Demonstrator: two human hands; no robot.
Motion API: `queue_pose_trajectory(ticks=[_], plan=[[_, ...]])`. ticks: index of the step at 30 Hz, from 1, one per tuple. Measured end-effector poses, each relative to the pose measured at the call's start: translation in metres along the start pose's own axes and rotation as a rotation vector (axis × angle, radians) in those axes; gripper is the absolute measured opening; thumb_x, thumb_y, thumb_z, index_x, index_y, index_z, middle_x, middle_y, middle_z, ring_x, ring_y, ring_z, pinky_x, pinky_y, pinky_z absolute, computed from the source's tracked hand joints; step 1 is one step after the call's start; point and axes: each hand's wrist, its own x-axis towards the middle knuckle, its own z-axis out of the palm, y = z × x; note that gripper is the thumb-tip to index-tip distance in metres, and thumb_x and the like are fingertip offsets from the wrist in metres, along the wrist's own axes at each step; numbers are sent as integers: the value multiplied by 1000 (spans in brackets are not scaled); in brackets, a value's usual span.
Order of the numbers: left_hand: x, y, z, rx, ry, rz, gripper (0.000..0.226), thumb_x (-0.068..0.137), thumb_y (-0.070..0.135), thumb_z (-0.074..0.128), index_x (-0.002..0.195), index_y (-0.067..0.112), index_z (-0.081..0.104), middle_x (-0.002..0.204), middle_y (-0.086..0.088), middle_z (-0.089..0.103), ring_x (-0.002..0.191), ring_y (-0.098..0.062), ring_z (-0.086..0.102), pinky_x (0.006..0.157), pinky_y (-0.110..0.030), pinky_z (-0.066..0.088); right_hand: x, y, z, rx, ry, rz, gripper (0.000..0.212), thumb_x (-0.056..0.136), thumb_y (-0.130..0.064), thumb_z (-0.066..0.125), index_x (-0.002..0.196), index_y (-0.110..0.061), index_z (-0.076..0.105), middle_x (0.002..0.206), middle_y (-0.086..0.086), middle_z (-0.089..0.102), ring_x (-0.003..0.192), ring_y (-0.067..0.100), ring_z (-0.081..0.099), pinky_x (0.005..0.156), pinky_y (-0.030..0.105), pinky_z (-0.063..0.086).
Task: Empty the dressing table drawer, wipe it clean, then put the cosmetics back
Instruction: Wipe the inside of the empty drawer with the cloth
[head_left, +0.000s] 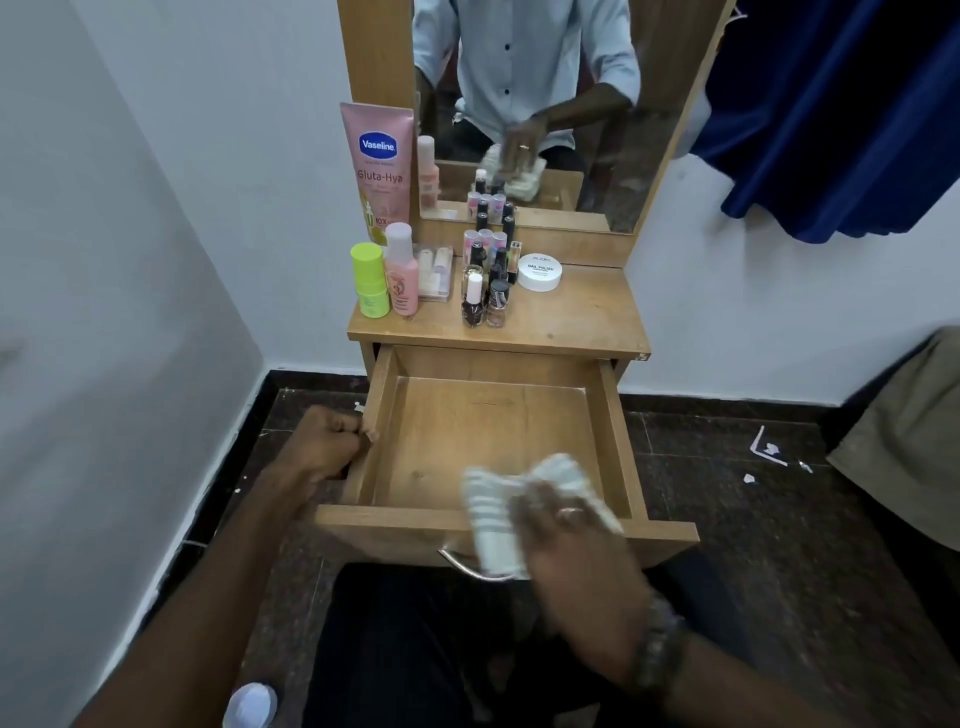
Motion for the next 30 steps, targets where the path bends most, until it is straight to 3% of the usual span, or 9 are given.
queue_pose_trajectory(ticks=[3, 5, 7, 10, 15, 21, 23, 26, 30], plan=[[3, 3, 2, 27, 10, 6, 28, 92, 8, 66, 68, -5, 62, 59, -10, 51, 50, -15, 46, 49, -21, 39, -40, 62, -6, -97, -6, 102, 46, 63, -13, 50, 100, -1, 75, 101, 16, 73, 87, 30, 74, 60, 36, 59], [5, 2, 1, 26, 5, 0, 23, 91, 8, 66, 70, 1, 62, 63, -9, 46, 54, -16, 42, 51, -23, 37, -51, 83, -10, -110, -73, 193, 59, 40, -12, 76, 98, -5, 76, 101, 11, 74, 83, 26, 74, 52, 30, 56], [6, 2, -1, 24, 2, -14, 18, 91, 9, 68, 76, -1, 65, 68, -11, 46, 55, -18, 41, 51, -25, 38, -46, 82, -9, -47, -146, 258, 71, 23, -6, 82, 94, -3, 74, 96, 14, 73, 77, 29, 74, 46, 33, 56], [6, 2, -1, 29, 8, -36, 26, 90, 11, 69, 84, -15, 67, 70, -12, 51, 55, -18, 44, 49, -24, 40, -21, 45, -24, -28, -142, 193, 51, 30, -7, 81, 80, 1, 71, 75, 19, 69, 60, 33, 69, 41, 35, 52], [4, 4, 0, 46, 26, -47, 26, 89, 9, 69, 83, -16, 67, 68, -12, 59, 59, -19, 52, 56, -26, 46, 35, -48, -45, 110, -120, -35, 57, 83, -10, 58, 136, 4, 39, 130, 25, 51, 117, 38, 52, 94, 45, 45], [1, 8, -9, -53, -53, -76, 27, 87, -11, 59, 64, -1, 70, 60, -11, 61, 53, -19, 55, 52, -23, 47, 93, -112, -36, 244, 44, -329, 63, 81, -1, 51, 140, 9, 32, 134, 28, 48, 112, 43, 55, 93, 49, 44], [-1, 4, -16, -332, -119, -197, 29, 99, 10, 53, 79, 2, 73, 73, -15, 65, 59, -20, 61, 54, -26, 51, 103, -102, -28, 289, 17, -415, 59, 81, -5, 56, 137, 4, 40, 133, 22, 51, 115, 39, 55, 89, 48, 49], [-2, 0, -21, -612, -218, -324, 85, 96, 66, 25, 101, -6, 68, 100, -24, 71, 83, -30, 69, 71, -37, 54, 123, -72, -23, 343, -7, -522, 40, 88, -24, 61, 124, -10, 56, 125, 11, 62, 108, 33, 62, 80, 44, 54], [-7, 9, -14, -630, -173, -339, 111, 83, 82, 2, 104, -9, 63, 98, -27, 71, 89, -36, 69, 74, -42, 53, 157, -42, -34, 106, -28, -636, 24, 92, -12, 51, 111, -3, 64, 126, 12, 59, 98, 34, 63, 68, 40, 53]])
